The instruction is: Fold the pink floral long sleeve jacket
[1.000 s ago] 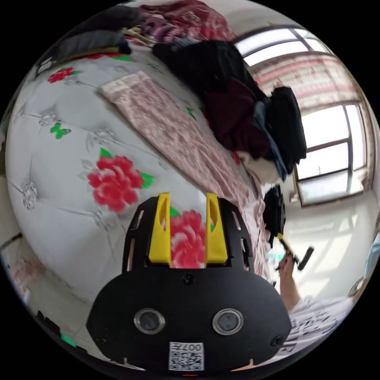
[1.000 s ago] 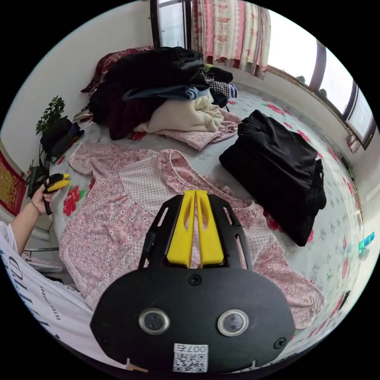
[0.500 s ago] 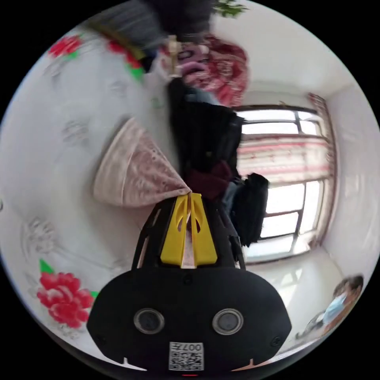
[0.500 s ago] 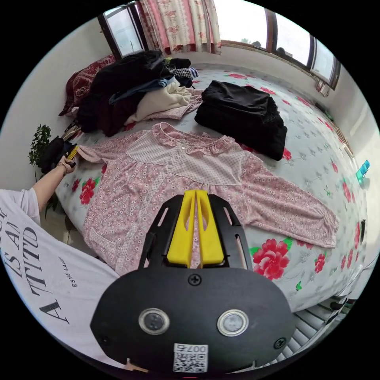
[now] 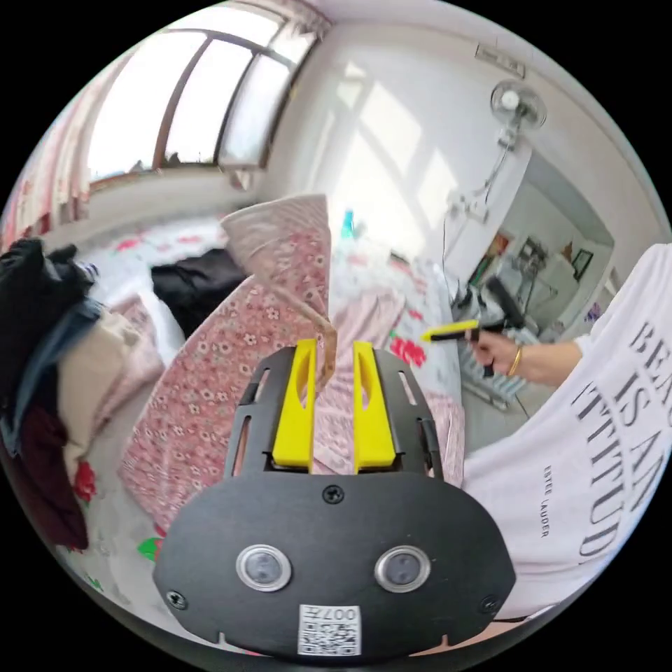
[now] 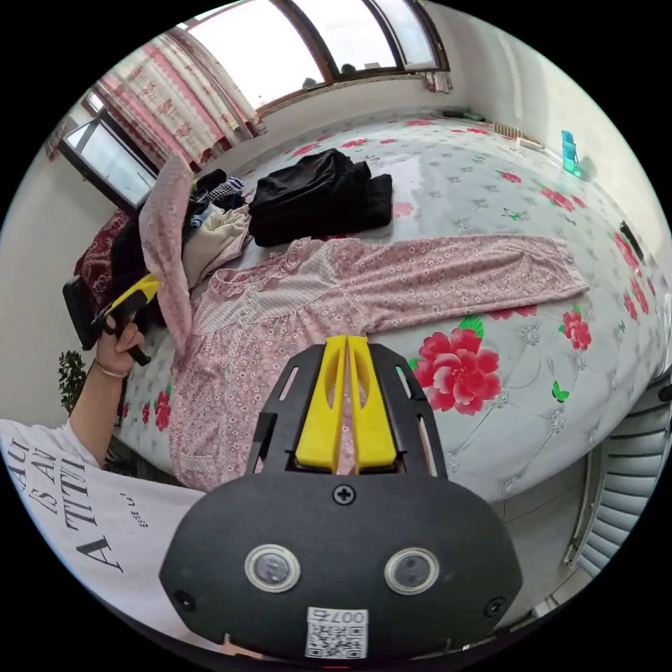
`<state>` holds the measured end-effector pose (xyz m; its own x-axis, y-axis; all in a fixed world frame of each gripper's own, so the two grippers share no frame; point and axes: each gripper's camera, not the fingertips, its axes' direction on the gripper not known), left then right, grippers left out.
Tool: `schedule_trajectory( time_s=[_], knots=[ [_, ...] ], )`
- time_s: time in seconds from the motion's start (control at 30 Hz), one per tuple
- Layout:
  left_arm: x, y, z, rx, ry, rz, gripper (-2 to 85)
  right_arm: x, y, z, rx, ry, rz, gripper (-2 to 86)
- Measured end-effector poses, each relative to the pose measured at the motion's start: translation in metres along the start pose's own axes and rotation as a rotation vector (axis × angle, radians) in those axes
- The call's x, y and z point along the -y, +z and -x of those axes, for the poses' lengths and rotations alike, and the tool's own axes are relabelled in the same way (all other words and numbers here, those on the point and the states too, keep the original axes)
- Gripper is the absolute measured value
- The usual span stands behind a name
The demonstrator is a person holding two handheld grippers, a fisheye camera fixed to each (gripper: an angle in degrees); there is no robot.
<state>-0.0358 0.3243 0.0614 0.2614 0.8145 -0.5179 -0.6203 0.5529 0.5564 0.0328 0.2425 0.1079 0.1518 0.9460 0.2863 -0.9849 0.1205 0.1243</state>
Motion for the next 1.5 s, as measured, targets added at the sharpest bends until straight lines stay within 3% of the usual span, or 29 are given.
schedule_trajectory(
  time_s=[0.1,0.57,0.73,0.93,1.1,1.17,1.27,1.37,1.5],
  knots=[
    [-0.014,0.073,-0.027,0.035,-0.068,0.151,10.5,-0.002,-0.009,-0.05,0.009,0.125,-0.019,-0.1],
    [-0.073,0.087,-0.019,0.212,-0.548,0.2,7.7,0.069,-0.034,-0.353,0.115,0.708,-0.279,5.3],
    [-0.081,0.098,-0.008,0.197,-0.715,0.178,6.7,0.078,-0.017,-0.414,0.152,0.847,-0.335,5.0],
    [-0.096,0.079,0.003,0.258,-0.896,0.145,5.6,0.095,-0.015,-0.441,0.17,0.863,-0.379,0.6],
    [-0.124,0.04,-0.006,0.385,-1.074,0.09,5.5,0.173,-0.054,-0.352,0.243,0.34,-0.391,-0.1],
    [-0.138,0.027,-0.01,0.427,-1.153,0.06,5.4,0.199,-0.072,-0.251,0.302,-0.007,-0.401,-0.1],
    [-0.163,0.008,-0.012,0.423,-1.246,-0.007,5.2,0.193,-0.084,-0.114,0.434,-0.352,-0.426,0.0],
    [-0.182,-0.007,-0.008,0.427,-1.26,-0.03,5.1,0.155,-0.077,0.015,0.591,-0.562,-0.41,0.3],
    [-0.209,-0.034,-0.001,0.42,-1.244,-0.076,5.0,0.08,-0.019,0.151,0.66,-0.666,-0.281,2.2]
  ],
)
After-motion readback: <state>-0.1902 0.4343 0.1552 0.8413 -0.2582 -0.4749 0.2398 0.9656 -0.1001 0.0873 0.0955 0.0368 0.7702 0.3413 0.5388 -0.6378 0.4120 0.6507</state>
